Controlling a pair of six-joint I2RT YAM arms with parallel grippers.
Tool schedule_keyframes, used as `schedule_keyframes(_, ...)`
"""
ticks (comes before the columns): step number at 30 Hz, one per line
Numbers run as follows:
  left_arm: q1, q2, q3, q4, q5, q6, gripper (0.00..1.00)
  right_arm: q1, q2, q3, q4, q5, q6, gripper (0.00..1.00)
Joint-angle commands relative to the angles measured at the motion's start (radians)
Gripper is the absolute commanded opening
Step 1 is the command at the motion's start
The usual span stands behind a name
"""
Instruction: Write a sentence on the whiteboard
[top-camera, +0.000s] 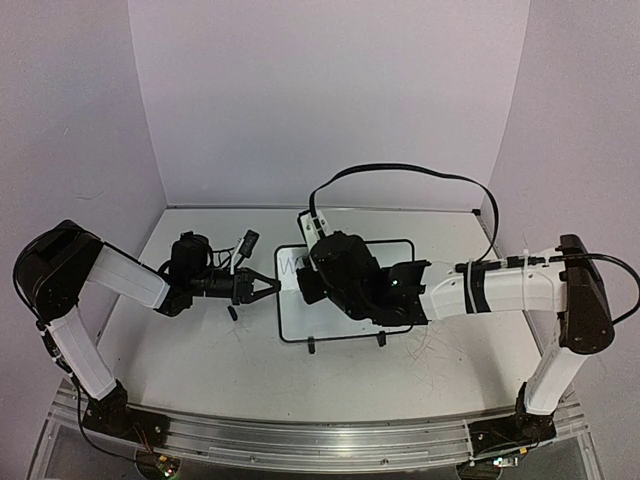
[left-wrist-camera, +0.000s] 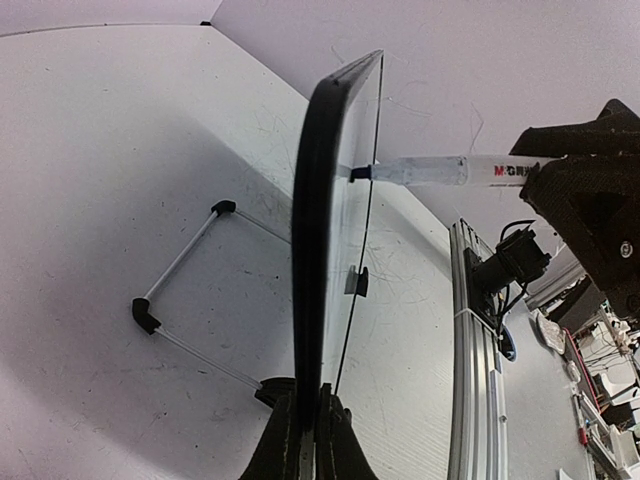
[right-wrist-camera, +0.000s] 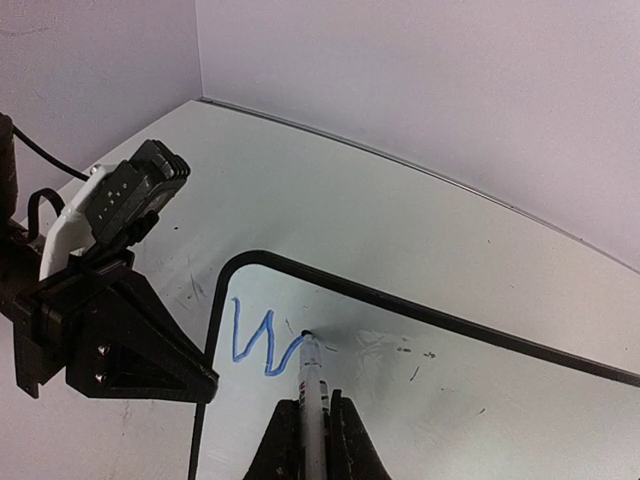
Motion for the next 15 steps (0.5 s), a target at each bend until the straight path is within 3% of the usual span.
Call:
schedule_keyframes(1, -0.018, -0.037, 0.016, -0.002, 0.056, 0.009, 0.00, -0.025, -0.033, 0.035, 0.024, 0.039, -0.017, 0.00)
schedule_keyframes(9, -0.017, -0.038, 0.013, -0.003, 0.053, 0.011, 0.00, -0.016, -0.164, -0.081, 0.090, -0.087, -0.026, 0.00)
schedule_keyframes(15, -0.018, -0.033, 0.019, -0.005, 0.053, 0.012, 0.00, -0.017, -0.133, -0.094, 0.082, -0.087, 0.002, 0.00)
